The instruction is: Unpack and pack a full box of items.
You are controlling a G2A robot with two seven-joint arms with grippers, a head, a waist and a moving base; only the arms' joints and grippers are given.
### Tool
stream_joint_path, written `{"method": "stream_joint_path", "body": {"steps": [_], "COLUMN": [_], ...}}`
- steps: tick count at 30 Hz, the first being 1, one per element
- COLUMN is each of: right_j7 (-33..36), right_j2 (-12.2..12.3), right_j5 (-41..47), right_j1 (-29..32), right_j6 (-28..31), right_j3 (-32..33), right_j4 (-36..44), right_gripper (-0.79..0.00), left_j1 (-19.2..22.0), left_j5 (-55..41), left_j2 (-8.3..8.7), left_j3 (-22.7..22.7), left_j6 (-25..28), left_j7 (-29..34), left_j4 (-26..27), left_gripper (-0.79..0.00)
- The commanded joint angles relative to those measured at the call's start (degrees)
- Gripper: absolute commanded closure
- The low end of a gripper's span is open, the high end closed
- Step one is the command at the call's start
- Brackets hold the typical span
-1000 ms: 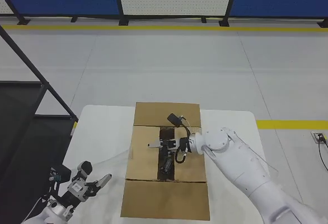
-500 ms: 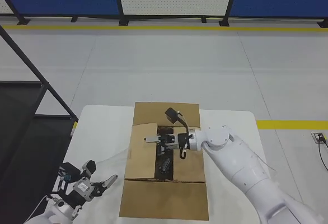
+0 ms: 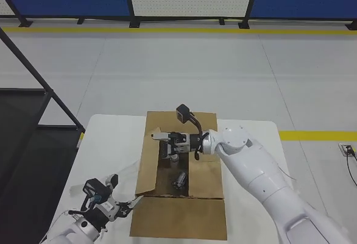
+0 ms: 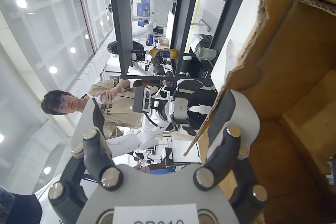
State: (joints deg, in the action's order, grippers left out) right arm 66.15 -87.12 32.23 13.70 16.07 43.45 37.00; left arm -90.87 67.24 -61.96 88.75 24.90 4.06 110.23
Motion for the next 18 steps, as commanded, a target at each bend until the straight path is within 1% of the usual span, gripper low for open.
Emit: {"method": "stream_joint_path", "body": {"steps": [1,4,6,10,15,18], "right_j7": [0.17,0.79,1.59,5.02,7.79,8.52], "right_j2": [-0.51,-1.3,-1.8,-2.69,-3.45,-3.72], "right_j5": [-0.06,0.55,0.97,0.58,0.08,0.05], "right_j1": [-0.71,-1.63,-2.12,-2.98,-3.43,-3.66], "right_j6": [0.18,0.7,1.04,3.16,6.86,8.31], "right_j3": [-0.34,-0.58,-0.76,-1.55,-1.92,-1.73], "right_j4": [-0.47,-1.07,-1.53,-2.11,-3.51,-4.4], "right_gripper": [-0.785,-0.785,-0.785,-0.785,-0.785,-0.785], "left_j1": [0.74,1.94,2.55,3.16,3.38,2.76], "left_j5": [0.64,0.6,0.68,-3.11,-5.96,-7.24], "left_j2": [-0.1,-0.33,-0.51,-1.08,-1.48,-1.64], "left_j3": [-1.14,-2.72,-3.32,-4.16,-4.23,-3.77], "left_j6": [-0.43,-1.62,-3.35,-7.36,-9.25,-10.09], "left_j7": [0.3,0.35,-0.29,-3.1,-5.87,-7.49], "left_j4": [-0.41,-0.9,-0.96,-1.11,-1.41,-1.41], "left_gripper": [-0.785,-0.785,-0.785,-0.785,-0.785,-0.785]}}
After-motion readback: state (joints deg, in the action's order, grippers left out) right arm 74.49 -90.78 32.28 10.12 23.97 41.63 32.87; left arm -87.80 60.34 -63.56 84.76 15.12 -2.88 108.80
